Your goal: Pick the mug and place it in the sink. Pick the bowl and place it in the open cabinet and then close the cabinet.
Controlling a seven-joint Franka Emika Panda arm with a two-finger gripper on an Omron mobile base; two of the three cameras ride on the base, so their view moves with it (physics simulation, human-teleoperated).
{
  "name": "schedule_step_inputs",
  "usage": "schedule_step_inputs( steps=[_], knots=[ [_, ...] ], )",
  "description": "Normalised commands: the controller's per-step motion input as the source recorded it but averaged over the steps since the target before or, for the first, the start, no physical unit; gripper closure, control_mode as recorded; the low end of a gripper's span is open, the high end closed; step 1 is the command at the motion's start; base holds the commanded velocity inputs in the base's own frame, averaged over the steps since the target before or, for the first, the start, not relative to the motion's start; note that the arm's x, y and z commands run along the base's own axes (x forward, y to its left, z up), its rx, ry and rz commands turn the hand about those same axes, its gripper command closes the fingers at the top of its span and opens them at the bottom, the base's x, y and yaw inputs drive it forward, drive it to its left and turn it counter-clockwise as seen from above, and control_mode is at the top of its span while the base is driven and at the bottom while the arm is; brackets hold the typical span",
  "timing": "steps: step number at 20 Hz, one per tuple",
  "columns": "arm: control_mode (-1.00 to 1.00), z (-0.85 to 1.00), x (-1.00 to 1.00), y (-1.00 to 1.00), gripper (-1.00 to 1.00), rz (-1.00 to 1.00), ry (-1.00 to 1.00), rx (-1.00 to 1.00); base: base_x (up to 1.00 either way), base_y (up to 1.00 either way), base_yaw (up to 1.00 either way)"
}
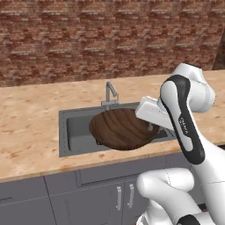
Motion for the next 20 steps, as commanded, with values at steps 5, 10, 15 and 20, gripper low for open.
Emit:
schedule_step_inputs(
  steps=[5, 10, 15, 20],
  knots=[
    [1.0, 0.0, 0.0, 0.0, 1.0, 0.0, 0.0, 0.0, -0.03, -0.22, -0.63],
    [1.0, 0.0, 0.0, 0.0, 1.0, 0.0, 0.0, 0.0, 0.07, -0.41, -0.78],
    [1.0, 0.0, 0.0, 0.0, 1.0, 0.0, 0.0, 0.0, 0.06, -0.45, -0.81],
    [1.0, 0.0, 0.0, 0.0, 1.0, 0.0, 0.0, 0.0, 0.15, -0.27, -0.83]
  ],
)
